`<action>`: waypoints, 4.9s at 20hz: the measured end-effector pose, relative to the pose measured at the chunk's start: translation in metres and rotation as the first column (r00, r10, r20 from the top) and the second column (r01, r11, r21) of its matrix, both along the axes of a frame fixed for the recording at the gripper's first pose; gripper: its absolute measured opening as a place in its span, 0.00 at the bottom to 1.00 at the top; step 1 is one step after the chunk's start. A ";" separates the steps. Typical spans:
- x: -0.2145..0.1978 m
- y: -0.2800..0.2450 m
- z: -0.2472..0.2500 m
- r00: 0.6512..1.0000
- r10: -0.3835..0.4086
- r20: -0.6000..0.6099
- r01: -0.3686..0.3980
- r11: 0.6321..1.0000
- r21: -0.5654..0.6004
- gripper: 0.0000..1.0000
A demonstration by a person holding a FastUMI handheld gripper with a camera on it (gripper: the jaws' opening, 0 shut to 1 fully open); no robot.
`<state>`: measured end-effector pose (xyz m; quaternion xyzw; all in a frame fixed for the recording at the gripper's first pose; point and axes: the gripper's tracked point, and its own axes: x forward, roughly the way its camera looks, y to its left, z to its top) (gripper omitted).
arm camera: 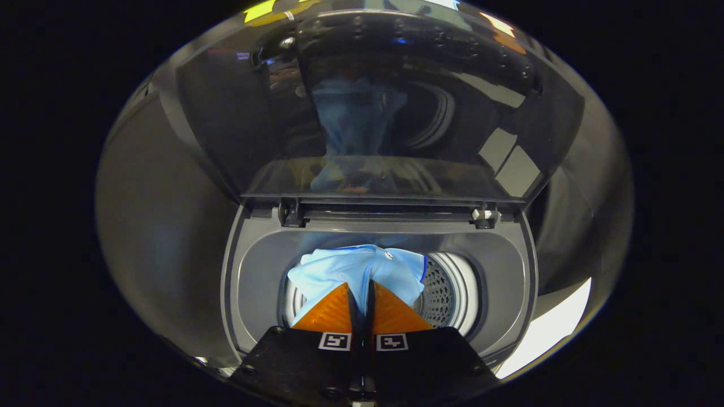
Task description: Put the clothes into the washing machine and then close the washing machine lid.
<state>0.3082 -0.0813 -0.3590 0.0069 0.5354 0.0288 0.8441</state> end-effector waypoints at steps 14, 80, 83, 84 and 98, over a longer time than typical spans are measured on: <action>-0.006 0.018 0.029 0.995 0.015 0.096 -0.016 1.000 0.014 0.96; 0.189 -0.019 0.184 0.938 -0.040 0.344 0.025 0.999 0.047 0.96; 0.184 -0.019 0.185 0.941 -0.035 0.337 0.021 0.999 0.046 0.97; 0.181 -0.018 0.184 0.943 -0.029 0.333 0.015 0.999 0.044 0.97; 0.149 -0.016 0.193 0.910 -0.018 0.414 -0.001 0.999 0.044 0.97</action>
